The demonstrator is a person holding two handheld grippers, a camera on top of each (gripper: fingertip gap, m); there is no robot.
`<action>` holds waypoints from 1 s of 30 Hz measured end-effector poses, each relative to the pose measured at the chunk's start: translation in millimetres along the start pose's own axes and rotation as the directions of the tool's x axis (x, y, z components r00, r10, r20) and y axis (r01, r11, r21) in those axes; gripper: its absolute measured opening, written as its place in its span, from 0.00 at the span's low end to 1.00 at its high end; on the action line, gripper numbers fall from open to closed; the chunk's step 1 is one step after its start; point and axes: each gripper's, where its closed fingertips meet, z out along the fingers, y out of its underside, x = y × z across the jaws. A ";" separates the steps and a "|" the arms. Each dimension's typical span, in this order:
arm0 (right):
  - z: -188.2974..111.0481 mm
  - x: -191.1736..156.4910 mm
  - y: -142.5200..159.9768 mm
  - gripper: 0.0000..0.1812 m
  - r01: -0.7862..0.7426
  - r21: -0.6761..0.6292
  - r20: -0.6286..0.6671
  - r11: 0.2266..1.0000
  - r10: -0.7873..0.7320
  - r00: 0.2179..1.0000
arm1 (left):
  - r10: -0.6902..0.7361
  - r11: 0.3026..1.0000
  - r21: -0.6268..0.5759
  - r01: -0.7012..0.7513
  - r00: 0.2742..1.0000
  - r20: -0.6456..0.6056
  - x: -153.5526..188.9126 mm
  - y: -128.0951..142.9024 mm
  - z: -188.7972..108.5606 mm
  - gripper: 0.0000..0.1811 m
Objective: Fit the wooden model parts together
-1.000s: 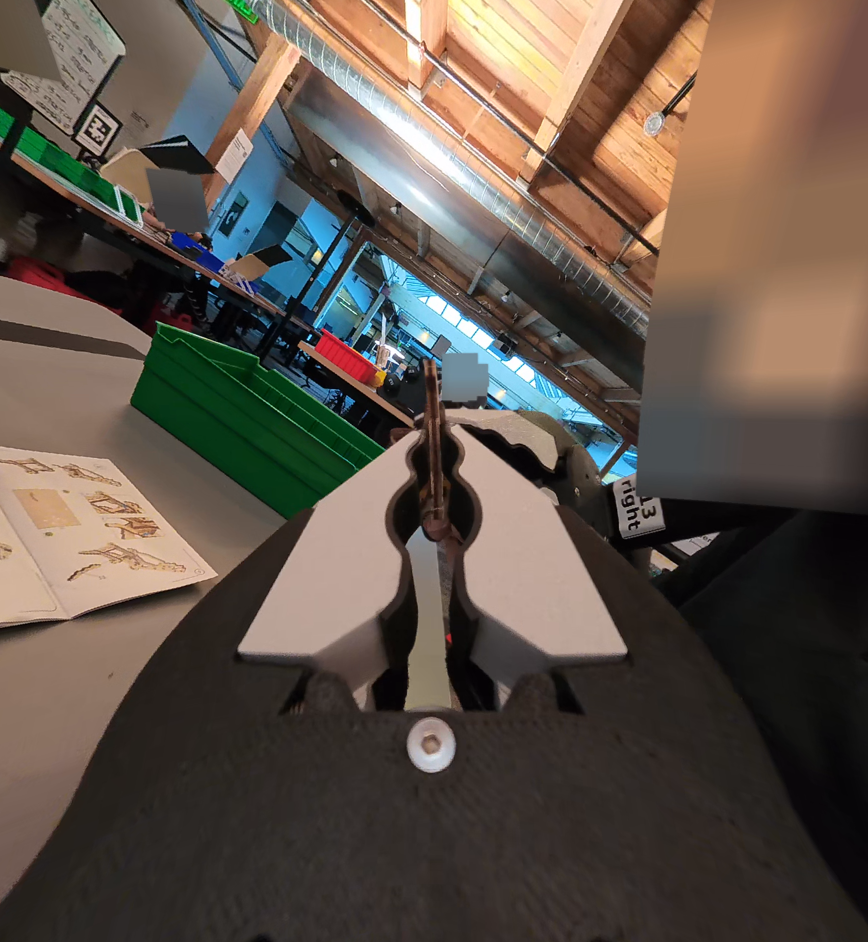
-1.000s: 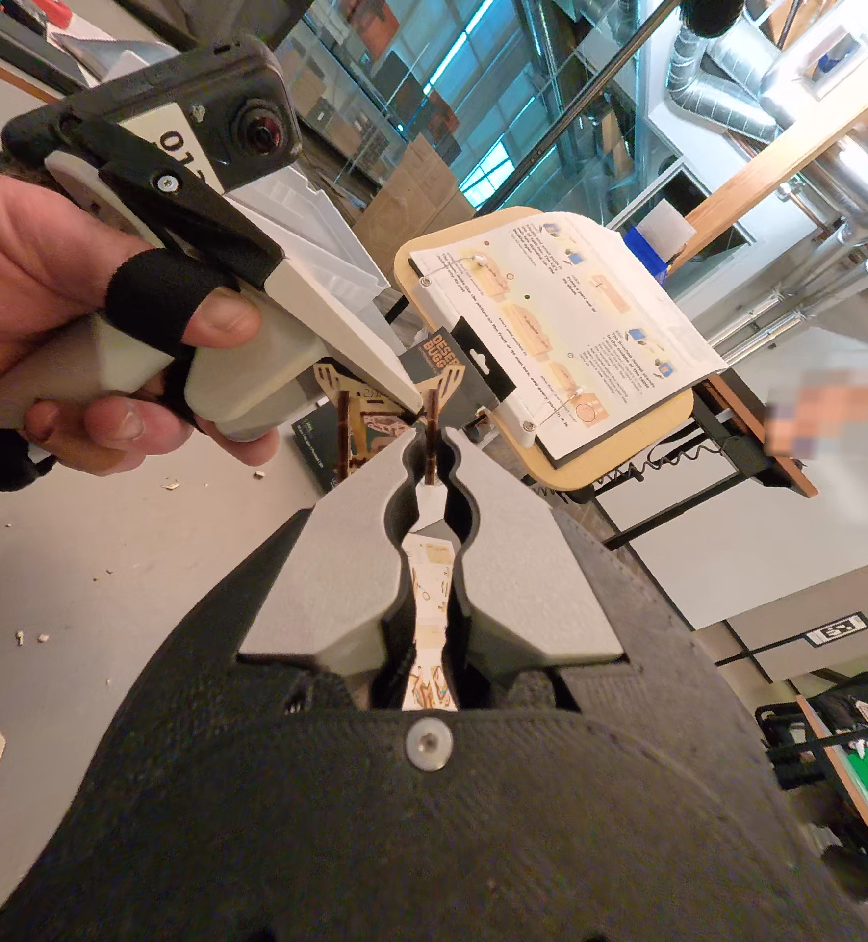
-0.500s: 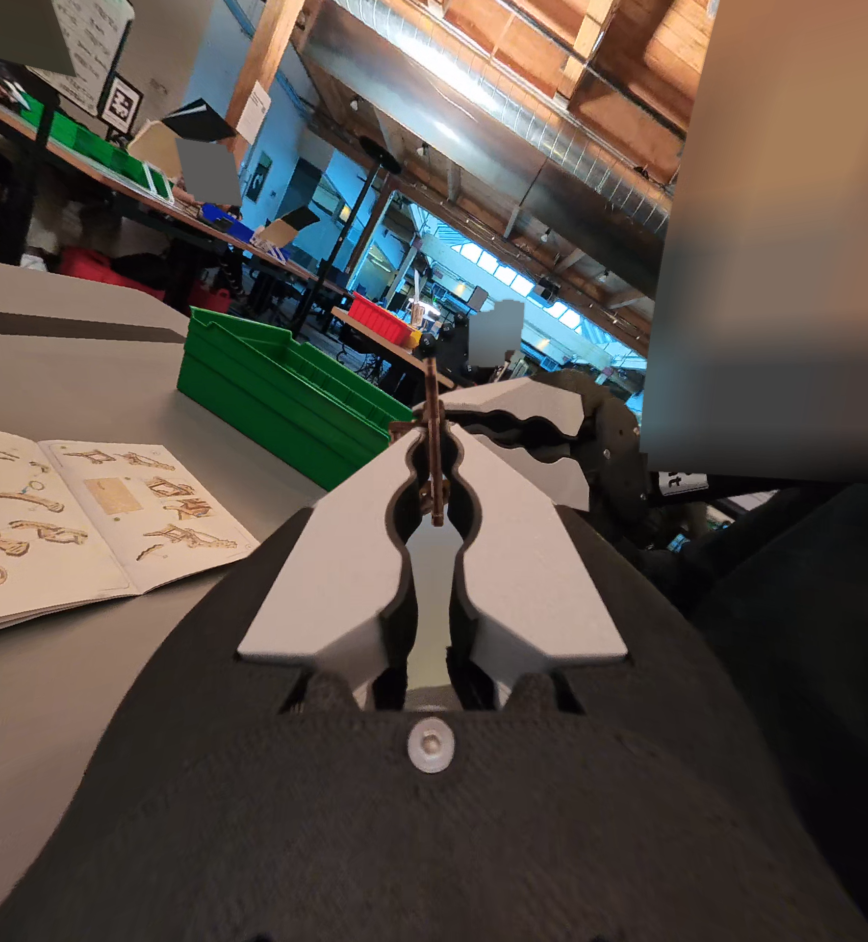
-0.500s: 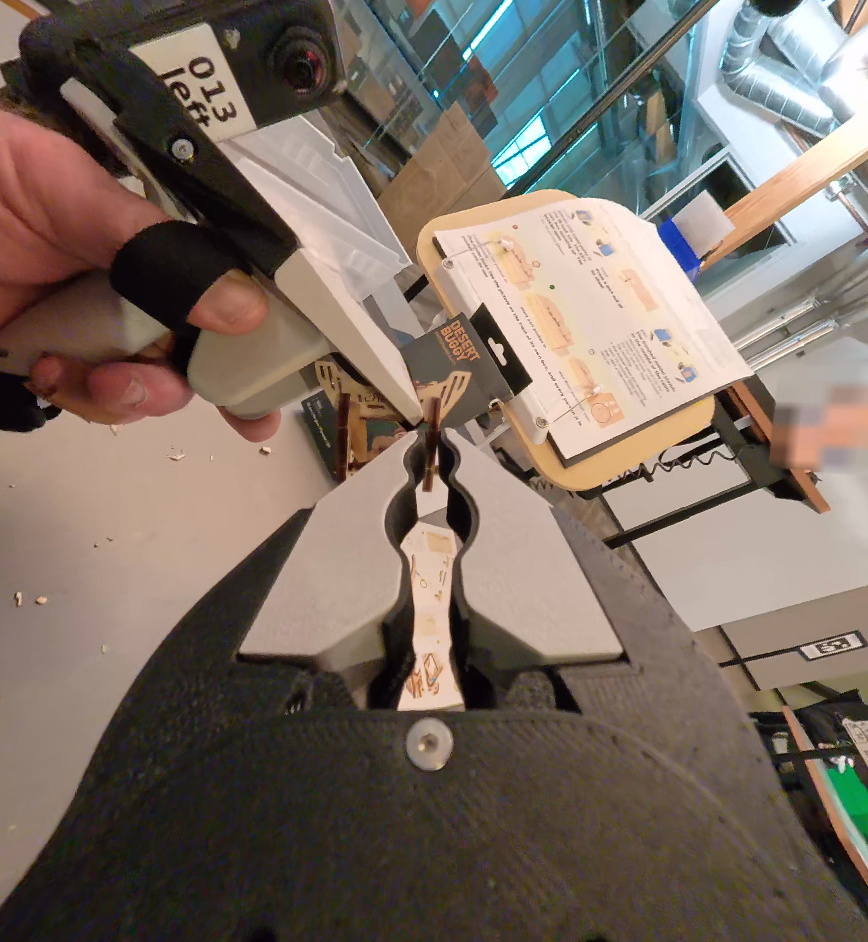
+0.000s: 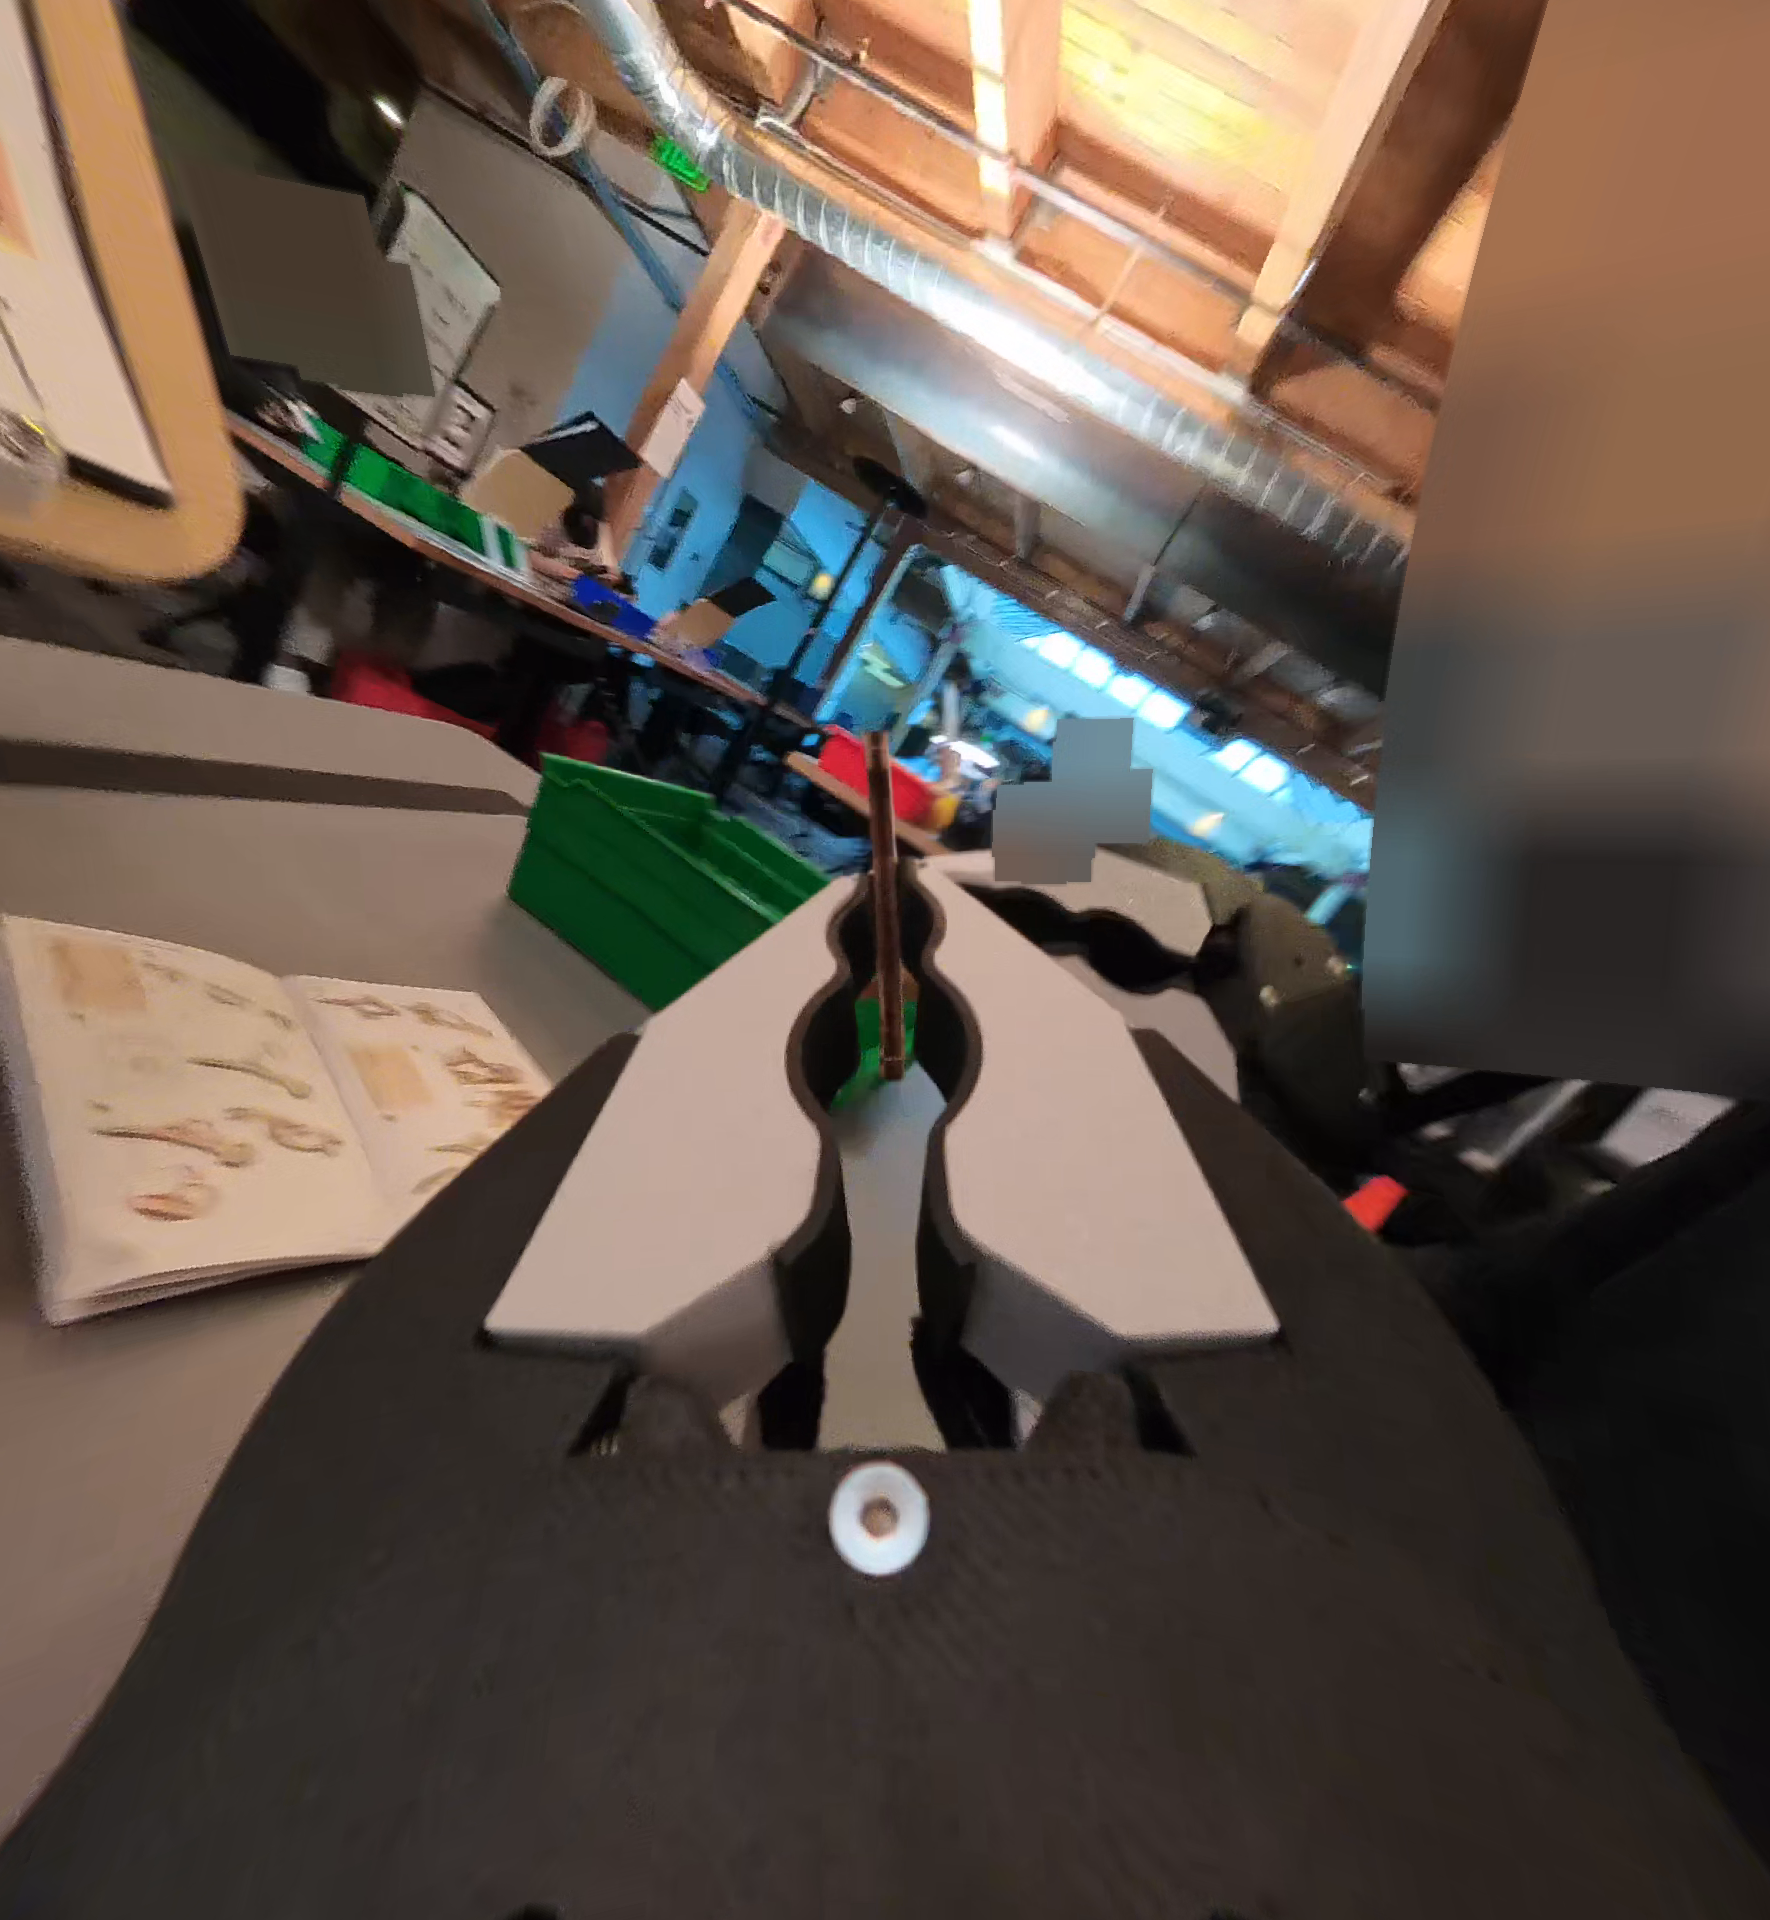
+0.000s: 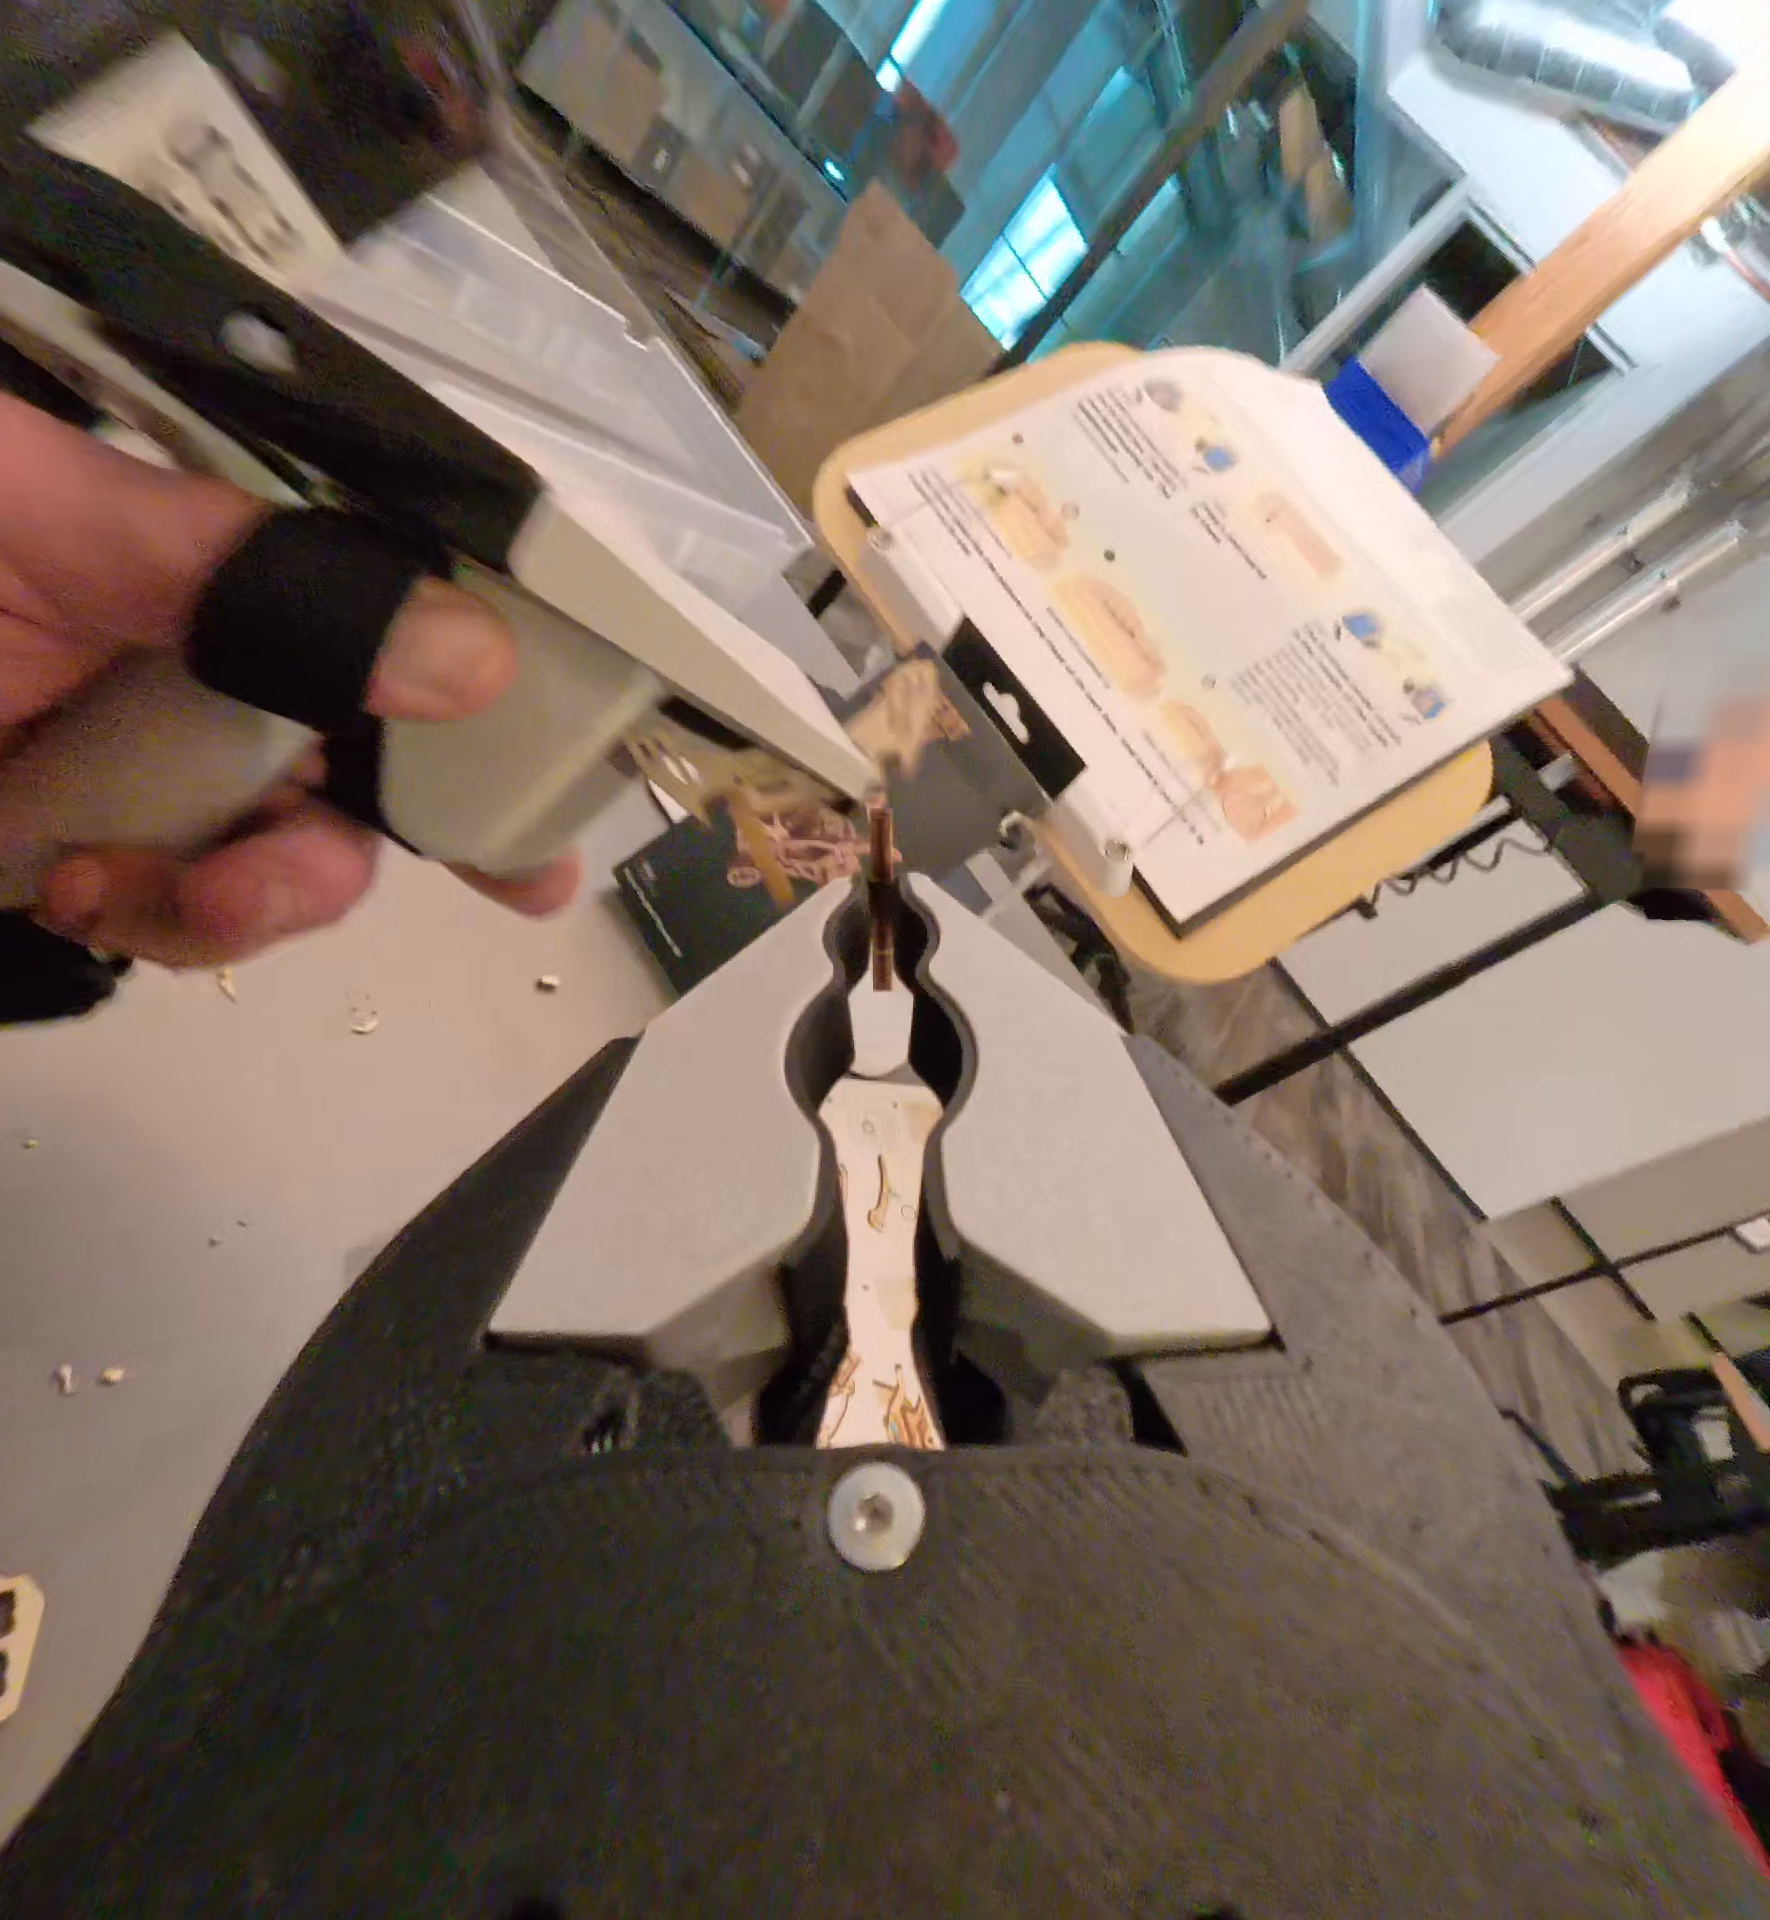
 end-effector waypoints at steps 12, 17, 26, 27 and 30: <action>7.4 -20.8 40.6 0.00 -0.226 -0.088 0.242 0.970 0.241 0.940 | -0.250 0.968 -0.013 0.251 0.968 0.013 -46.9 18.1 -26.0 0.01; 6.1 -41.2 47.2 0.00 -0.303 -0.163 0.362 0.939 0.343 0.867 | -0.313 0.947 -0.069 0.314 0.949 0.019 -53.0 26.3 -36.4 0.01; 1.6 -117.1 72.4 0.00 -0.024 -0.278 0.540 0.960 0.177 0.823 | -0.380 0.909 -0.140 0.391 0.919 0.099 -68.8 47.8 -65.3 0.01; 0.5 -124.4 73.6 0.00 -0.011 -0.276 0.554 0.961 0.168 0.815 | -0.382 0.909 -0.137 0.394 0.918 0.103 -68.3 49.4 -65.8 0.01; -1.1 -135.2 78.4 0.00 0.002 -0.285 0.563 0.959 0.166 0.810 | -0.403 0.896 -0.160 0.414 0.910 0.100 -65.5 59.0 -67.1 0.00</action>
